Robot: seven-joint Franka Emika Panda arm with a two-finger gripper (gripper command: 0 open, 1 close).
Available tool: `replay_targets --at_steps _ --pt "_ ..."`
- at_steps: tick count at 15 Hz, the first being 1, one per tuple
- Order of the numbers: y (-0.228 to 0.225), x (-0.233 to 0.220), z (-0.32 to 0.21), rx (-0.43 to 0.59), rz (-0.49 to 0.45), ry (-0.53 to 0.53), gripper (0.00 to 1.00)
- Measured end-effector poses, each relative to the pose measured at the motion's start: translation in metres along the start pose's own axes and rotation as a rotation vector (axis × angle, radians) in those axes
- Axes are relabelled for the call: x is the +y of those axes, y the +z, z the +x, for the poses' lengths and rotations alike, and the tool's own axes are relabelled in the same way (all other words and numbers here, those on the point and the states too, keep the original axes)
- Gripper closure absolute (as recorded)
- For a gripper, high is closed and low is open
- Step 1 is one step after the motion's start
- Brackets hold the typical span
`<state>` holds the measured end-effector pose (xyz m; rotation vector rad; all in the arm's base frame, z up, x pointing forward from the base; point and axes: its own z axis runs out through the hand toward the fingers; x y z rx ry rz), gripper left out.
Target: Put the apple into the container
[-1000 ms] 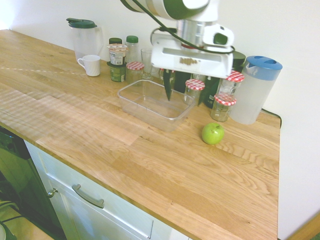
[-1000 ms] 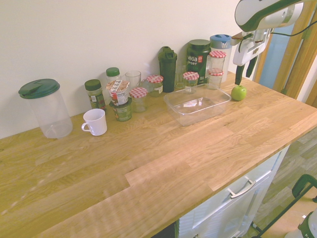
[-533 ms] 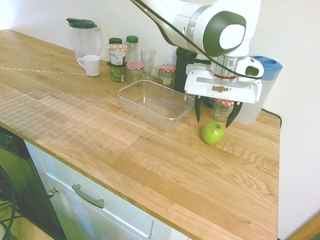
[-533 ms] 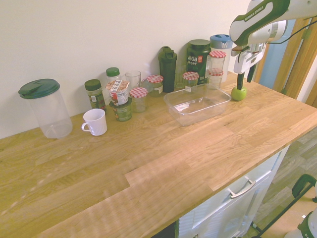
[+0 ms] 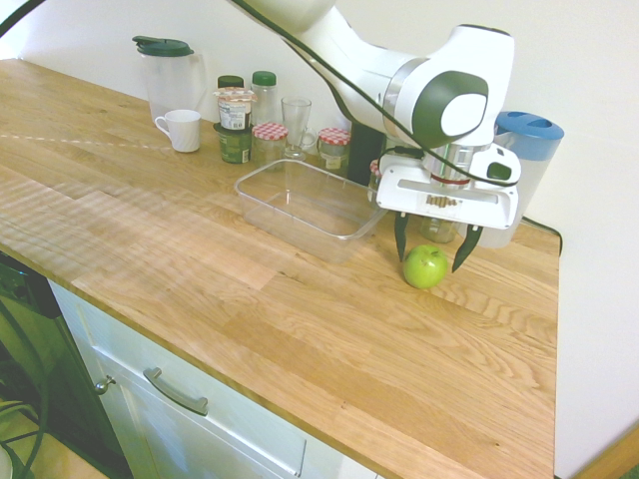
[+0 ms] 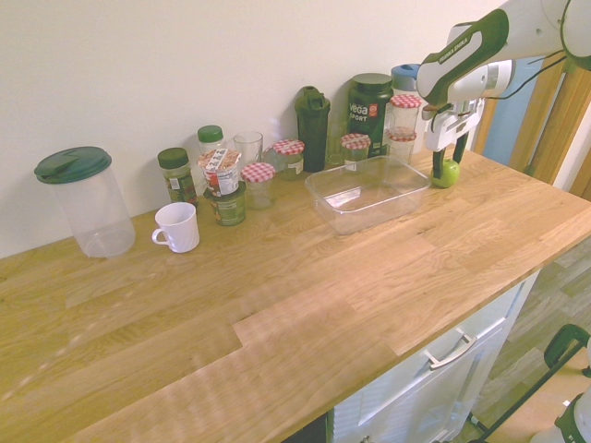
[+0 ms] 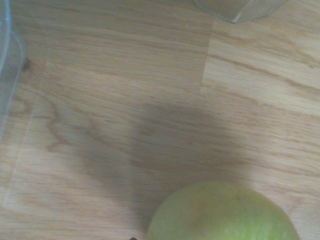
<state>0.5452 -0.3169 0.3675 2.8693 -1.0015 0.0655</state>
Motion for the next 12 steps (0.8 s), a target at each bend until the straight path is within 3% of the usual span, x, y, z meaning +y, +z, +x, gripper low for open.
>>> replay_targets --at_steps 9,12 --pt "0.017 0.002 0.001 -0.020 0.006 0.018 1.00" --pt "-0.029 0.000 0.003 -0.022 0.075 0.023 1.00"
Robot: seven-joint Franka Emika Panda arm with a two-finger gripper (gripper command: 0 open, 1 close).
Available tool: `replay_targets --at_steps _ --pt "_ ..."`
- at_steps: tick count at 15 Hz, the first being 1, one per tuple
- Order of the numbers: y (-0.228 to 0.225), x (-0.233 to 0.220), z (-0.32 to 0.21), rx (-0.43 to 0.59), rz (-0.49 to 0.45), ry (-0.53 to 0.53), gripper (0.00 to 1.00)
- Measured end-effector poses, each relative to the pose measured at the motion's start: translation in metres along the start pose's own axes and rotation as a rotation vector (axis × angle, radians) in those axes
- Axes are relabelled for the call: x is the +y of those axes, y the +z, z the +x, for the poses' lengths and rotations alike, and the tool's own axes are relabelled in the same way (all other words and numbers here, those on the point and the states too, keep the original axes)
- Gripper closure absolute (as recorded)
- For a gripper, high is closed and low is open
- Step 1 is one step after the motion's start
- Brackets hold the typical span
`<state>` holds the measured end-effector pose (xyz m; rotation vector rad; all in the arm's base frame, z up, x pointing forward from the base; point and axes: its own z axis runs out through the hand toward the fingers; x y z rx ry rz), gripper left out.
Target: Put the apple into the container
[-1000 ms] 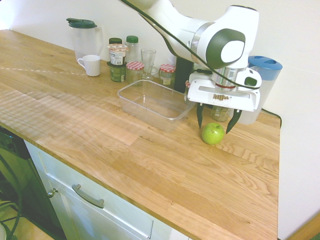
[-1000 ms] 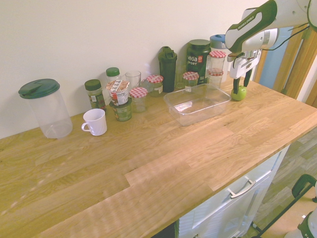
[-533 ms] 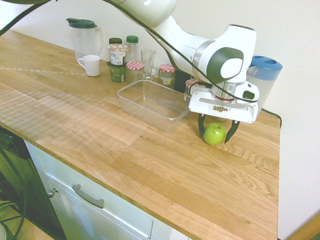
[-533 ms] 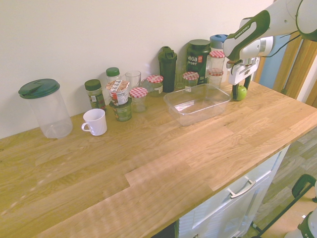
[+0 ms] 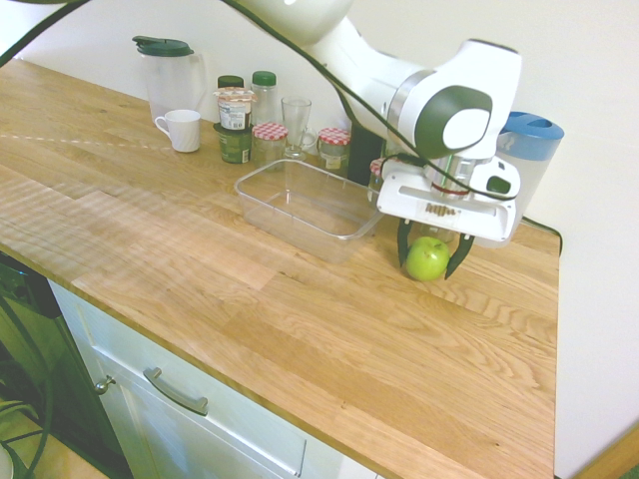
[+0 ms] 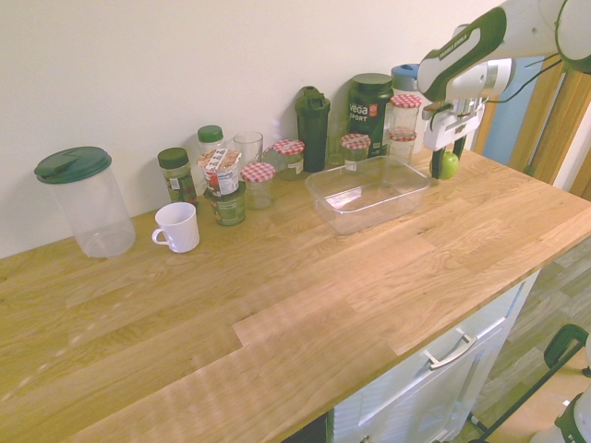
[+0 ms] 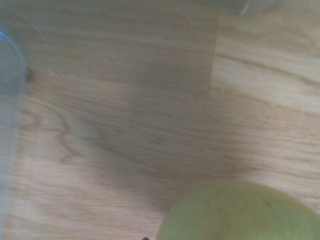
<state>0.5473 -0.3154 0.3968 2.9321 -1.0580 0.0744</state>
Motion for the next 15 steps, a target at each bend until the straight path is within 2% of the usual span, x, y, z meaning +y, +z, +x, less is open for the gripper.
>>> replay_targets --at_steps 2,4,7,9,10,15 --pt "-0.056 -0.023 -0.013 0.046 0.042 -0.047 1.00" --pt "-0.084 -0.074 -0.044 0.060 0.074 -0.118 1.00" --pt "-0.052 -0.167 -0.109 0.031 0.064 -0.171 1.00" --pt "-0.028 -0.198 -0.137 0.026 0.046 -0.182 1.00" --pt "-0.020 -0.202 -0.143 0.029 0.034 -0.177 0.00" --pt "0.010 -0.199 -0.147 0.036 -0.006 -0.146 0.00"
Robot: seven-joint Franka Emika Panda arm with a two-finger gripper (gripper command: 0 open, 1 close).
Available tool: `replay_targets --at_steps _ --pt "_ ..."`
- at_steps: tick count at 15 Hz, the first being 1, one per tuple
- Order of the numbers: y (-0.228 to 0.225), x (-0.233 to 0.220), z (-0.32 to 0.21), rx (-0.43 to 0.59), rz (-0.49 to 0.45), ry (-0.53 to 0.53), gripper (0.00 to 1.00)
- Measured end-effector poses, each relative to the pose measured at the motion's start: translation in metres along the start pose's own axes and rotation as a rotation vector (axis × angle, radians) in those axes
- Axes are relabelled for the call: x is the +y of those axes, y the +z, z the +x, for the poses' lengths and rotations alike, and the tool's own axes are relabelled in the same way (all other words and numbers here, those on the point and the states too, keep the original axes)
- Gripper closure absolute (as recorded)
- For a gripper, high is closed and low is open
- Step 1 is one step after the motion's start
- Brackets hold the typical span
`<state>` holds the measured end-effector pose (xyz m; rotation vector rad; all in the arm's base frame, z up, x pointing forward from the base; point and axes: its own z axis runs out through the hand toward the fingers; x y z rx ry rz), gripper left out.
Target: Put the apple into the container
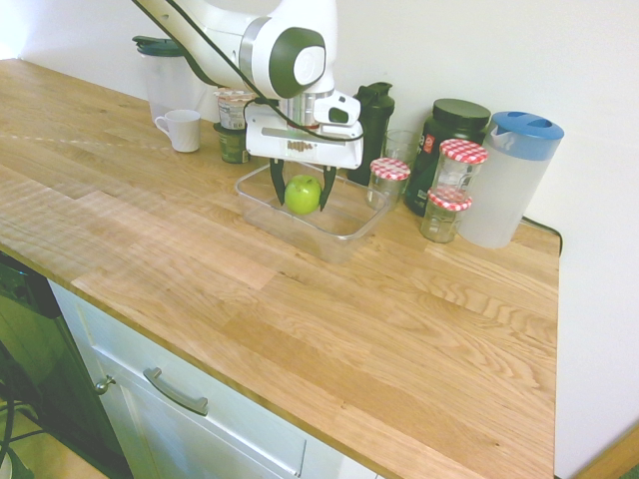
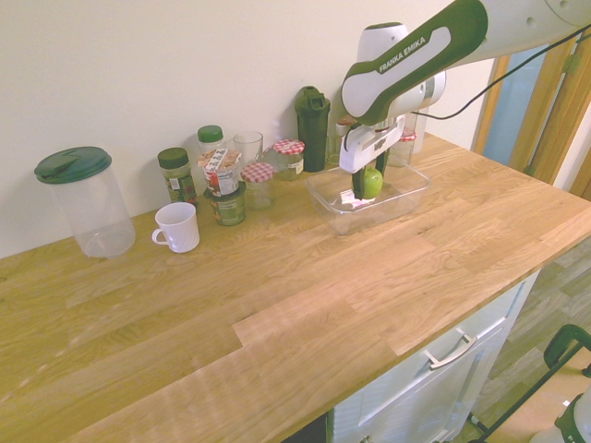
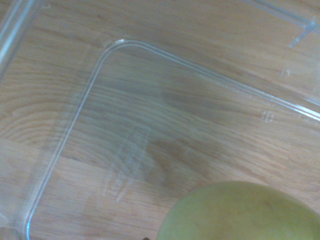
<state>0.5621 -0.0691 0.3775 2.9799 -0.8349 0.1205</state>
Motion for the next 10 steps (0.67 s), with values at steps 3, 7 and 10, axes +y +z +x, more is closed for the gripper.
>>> replay_targets --at_steps 3,7,10 --pt "0.012 0.005 0.002 -0.016 -0.010 0.010 0.00" --pt "0.007 0.009 0.004 -0.007 -0.007 0.019 0.00" --pt "-0.059 0.014 -0.001 0.025 0.012 0.080 0.00"
